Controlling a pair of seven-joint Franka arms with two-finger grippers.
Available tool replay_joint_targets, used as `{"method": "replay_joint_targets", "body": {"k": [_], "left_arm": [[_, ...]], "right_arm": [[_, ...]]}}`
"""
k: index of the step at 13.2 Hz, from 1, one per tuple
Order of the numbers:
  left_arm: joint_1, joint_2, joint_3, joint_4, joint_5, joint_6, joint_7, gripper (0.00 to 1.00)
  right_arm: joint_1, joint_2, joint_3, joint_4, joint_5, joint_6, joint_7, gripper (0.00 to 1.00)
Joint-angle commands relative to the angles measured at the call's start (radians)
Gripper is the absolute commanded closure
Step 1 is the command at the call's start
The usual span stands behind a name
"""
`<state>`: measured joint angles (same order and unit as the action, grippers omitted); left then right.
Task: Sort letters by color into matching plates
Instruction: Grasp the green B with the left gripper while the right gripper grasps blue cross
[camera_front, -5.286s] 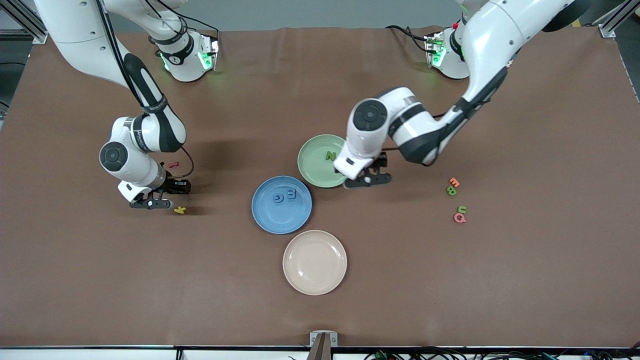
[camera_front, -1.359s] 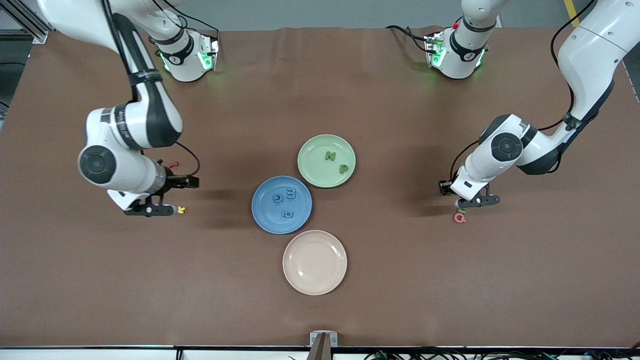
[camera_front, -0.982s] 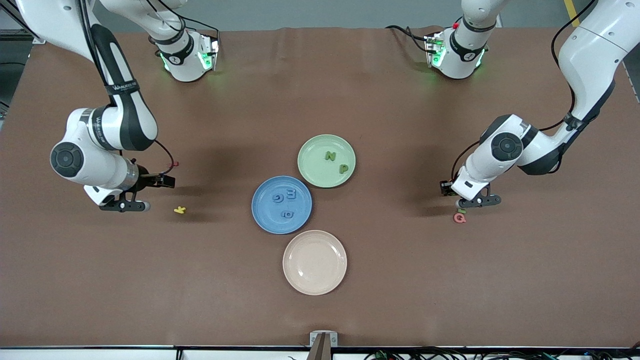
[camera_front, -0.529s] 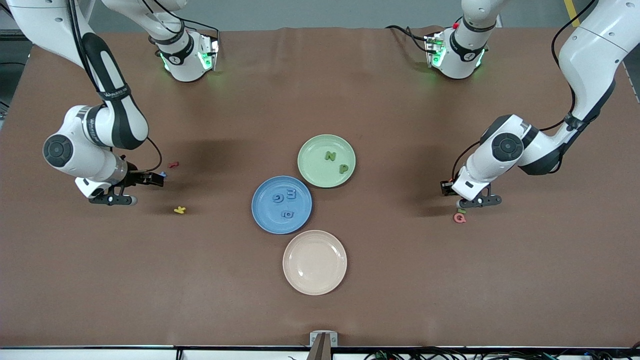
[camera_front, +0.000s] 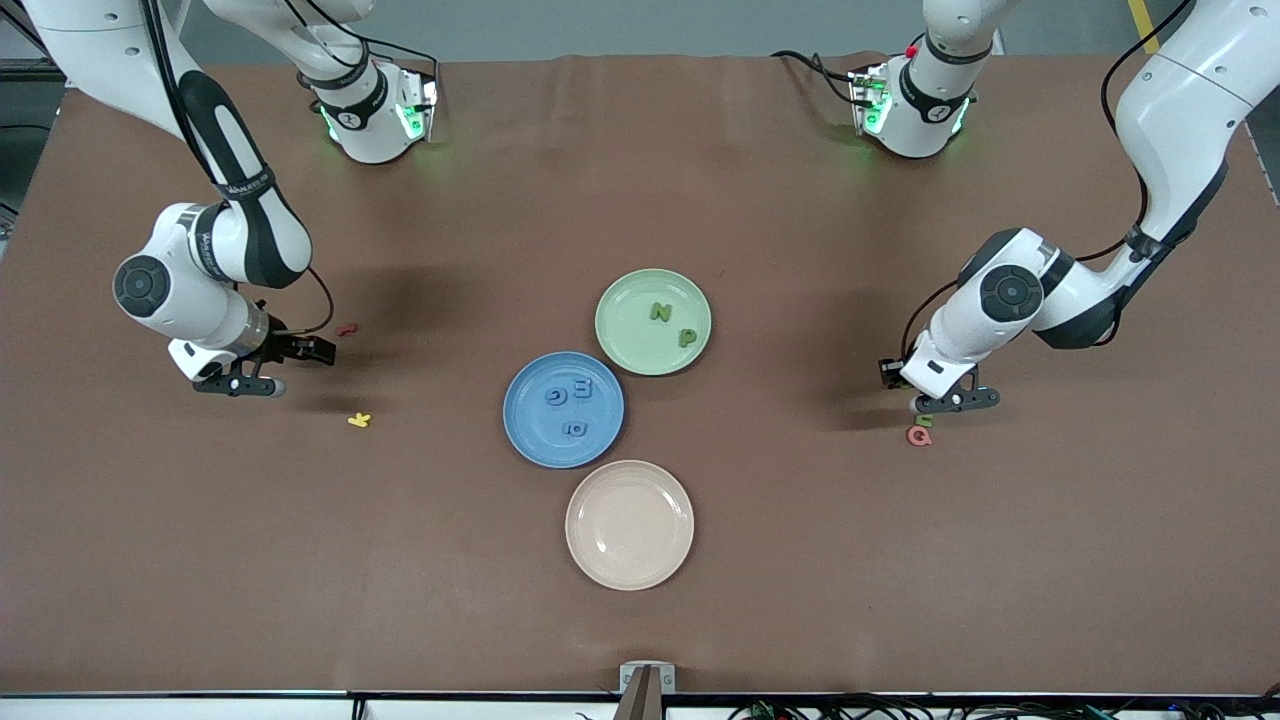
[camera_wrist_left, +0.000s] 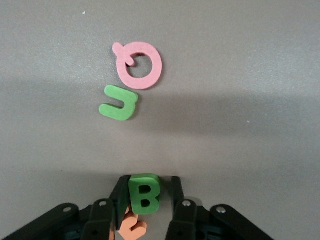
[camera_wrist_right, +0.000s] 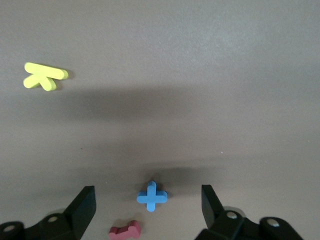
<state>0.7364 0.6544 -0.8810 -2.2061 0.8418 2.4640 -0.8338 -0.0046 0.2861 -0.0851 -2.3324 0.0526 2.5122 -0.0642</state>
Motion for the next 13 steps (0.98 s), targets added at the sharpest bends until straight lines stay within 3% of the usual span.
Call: {"method": "replay_joint_targets", "body": {"k": [1, 3, 7, 13], "left_arm": [[0.004, 0.002, -0.001, -0.012, 0.03, 0.004, -0.018, 0.83], [0.004, 0.001, -0.001, -0.015, 0.03, 0.004, -0.018, 1.0], [0.003, -0.016, -0.012, -0.004, 0.03, 0.004, -0.018, 1.0], [-0.017, -0.021, -0.125, 0.031, 0.026, -0.006, -0.03, 1.0]], "right_arm": [[-0.023, -0.015, 0.018, -0.039, -0.011, 0.034, -0.002, 0.12], [-0.023, 0.014, 0.018, -0.054, -0.011, 0.092, 0.0, 0.15], [-0.023, 0.03, 0.018, -0.071, -0.011, 0.108, 0.001, 0.22], [-0.021, 0.033, 0.018, -0.085, -0.011, 0.108, 0.001, 0.42]]}}
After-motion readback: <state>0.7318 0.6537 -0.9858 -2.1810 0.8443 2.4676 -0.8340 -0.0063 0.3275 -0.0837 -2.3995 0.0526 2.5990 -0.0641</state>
